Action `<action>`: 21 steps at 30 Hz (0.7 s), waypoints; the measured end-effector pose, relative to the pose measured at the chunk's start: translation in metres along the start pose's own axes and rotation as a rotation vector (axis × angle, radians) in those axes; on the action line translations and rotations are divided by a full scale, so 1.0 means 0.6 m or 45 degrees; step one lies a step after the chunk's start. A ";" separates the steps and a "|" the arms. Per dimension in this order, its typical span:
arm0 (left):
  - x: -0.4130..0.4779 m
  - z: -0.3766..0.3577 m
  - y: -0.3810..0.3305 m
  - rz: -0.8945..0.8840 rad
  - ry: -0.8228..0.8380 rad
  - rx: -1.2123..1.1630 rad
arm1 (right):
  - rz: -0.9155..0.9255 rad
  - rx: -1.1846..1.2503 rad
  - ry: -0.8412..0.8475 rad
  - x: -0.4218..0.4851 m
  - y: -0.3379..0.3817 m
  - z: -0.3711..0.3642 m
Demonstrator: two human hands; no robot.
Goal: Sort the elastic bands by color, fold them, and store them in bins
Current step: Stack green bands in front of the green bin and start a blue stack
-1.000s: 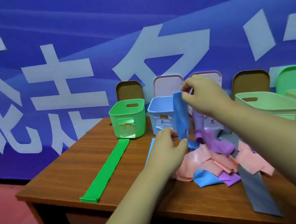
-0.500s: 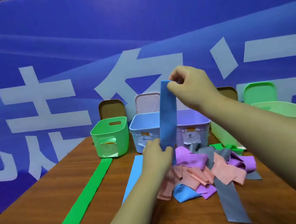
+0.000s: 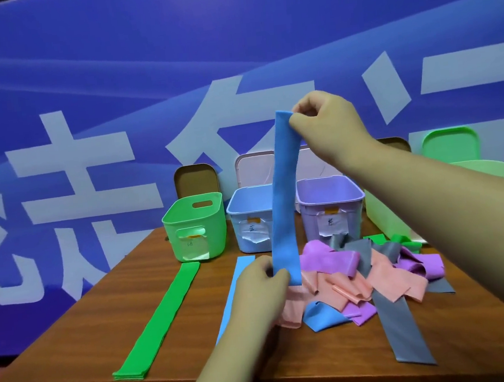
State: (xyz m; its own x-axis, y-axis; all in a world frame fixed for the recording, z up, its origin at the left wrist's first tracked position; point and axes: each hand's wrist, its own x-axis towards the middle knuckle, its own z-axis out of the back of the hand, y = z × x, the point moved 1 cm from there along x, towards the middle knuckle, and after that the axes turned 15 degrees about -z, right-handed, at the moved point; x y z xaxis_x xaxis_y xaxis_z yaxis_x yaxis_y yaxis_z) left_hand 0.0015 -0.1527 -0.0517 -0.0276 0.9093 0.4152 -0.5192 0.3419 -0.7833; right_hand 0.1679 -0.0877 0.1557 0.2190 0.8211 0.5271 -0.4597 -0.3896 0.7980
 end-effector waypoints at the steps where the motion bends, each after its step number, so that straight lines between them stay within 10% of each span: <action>1: -0.010 0.008 0.003 -0.004 -0.007 -0.018 | -0.020 0.011 0.003 0.001 -0.003 -0.007; 21: -0.176 0.143 0.085 -0.068 -0.064 -0.250 | -0.228 -0.221 0.186 -0.040 -0.148 -0.269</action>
State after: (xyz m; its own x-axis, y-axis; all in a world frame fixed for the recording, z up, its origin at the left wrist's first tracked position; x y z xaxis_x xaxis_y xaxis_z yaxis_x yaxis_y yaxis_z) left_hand -0.0953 -0.2515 -0.0957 -0.0499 0.8773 0.4774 -0.3447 0.4335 -0.8326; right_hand 0.0646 -0.0058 0.0251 0.1895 0.9267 0.3245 -0.5679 -0.1662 0.8061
